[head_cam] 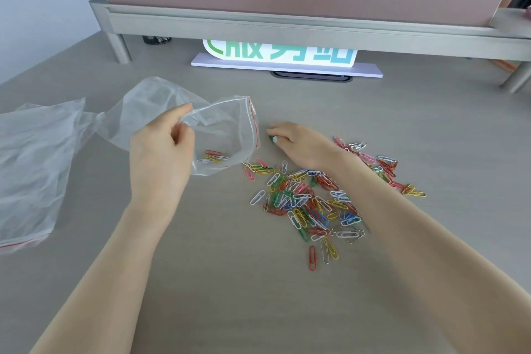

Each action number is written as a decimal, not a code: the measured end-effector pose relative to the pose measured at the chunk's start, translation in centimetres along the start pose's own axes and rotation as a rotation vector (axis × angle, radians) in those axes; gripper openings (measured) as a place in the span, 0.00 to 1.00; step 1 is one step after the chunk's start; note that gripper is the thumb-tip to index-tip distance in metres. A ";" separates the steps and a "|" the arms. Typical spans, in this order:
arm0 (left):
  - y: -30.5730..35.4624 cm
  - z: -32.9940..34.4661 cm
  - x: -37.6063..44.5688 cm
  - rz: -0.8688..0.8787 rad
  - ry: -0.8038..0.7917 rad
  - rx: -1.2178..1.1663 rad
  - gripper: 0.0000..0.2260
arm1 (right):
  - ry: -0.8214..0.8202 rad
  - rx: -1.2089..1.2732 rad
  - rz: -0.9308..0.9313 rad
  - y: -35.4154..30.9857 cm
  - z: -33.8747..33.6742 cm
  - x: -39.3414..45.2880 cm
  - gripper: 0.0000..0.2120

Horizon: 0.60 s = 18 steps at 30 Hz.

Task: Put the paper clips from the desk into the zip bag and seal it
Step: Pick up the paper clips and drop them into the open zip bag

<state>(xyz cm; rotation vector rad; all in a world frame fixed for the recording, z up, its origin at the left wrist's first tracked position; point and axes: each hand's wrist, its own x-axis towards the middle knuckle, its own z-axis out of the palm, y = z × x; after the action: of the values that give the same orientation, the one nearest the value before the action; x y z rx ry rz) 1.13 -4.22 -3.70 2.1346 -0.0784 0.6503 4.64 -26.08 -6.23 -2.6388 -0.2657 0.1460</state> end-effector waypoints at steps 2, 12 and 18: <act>-0.1 -0.3 0.2 0.007 0.012 0.005 0.20 | -0.011 0.006 -0.093 -0.8 0.8 -1.6 0.17; -0.7 -1.1 0.8 -0.015 0.051 -0.004 0.17 | -0.016 -0.058 -0.328 -3.3 3.3 -4.6 0.15; 0.6 0.0 -0.5 0.009 -0.049 -0.034 0.19 | 0.022 -0.086 -0.293 -1.9 1.7 -7.2 0.13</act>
<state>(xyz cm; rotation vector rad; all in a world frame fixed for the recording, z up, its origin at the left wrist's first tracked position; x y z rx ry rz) 0.55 -4.64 -3.48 2.1190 -0.1254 0.5977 -2.93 -25.18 -6.37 -2.6474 -0.6591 0.0079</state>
